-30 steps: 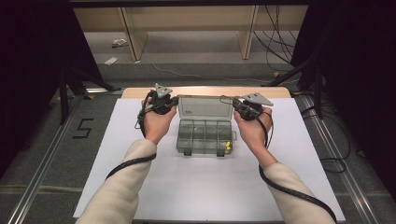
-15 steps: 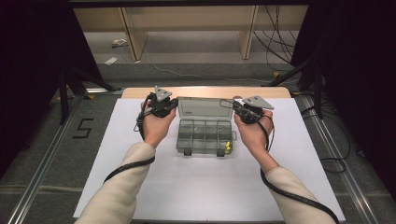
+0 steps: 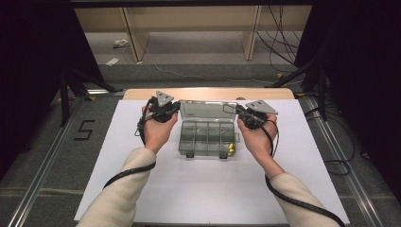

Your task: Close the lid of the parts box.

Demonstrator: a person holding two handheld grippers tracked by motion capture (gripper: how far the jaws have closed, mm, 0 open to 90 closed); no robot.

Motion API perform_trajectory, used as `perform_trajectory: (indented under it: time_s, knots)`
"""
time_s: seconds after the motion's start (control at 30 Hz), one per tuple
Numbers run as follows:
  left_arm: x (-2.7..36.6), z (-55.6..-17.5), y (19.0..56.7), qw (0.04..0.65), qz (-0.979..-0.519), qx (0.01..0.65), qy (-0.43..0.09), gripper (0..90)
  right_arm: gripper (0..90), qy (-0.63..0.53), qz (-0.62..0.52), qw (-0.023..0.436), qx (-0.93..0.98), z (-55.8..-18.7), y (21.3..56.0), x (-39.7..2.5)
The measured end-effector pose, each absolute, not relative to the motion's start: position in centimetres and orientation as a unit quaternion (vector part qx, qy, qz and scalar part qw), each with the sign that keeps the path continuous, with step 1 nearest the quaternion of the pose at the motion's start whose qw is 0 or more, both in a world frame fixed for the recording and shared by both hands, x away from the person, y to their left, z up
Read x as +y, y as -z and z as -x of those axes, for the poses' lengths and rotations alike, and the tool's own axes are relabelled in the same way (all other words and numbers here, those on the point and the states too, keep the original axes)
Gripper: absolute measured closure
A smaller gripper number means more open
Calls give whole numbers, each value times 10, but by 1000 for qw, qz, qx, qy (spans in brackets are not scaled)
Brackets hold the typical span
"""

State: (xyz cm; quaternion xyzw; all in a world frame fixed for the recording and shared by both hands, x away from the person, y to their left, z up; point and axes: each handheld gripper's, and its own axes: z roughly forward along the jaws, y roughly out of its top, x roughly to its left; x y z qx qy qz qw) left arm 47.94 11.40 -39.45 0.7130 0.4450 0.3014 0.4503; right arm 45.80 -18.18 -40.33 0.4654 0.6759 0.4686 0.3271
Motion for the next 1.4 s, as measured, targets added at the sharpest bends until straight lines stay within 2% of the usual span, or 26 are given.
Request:
perform_trajectory:
  time_s: [1.4]
  knots:
    - [118,-450,409,448,-725,405,-331,863,876,-465,-444,332,691,-433,412,-184]
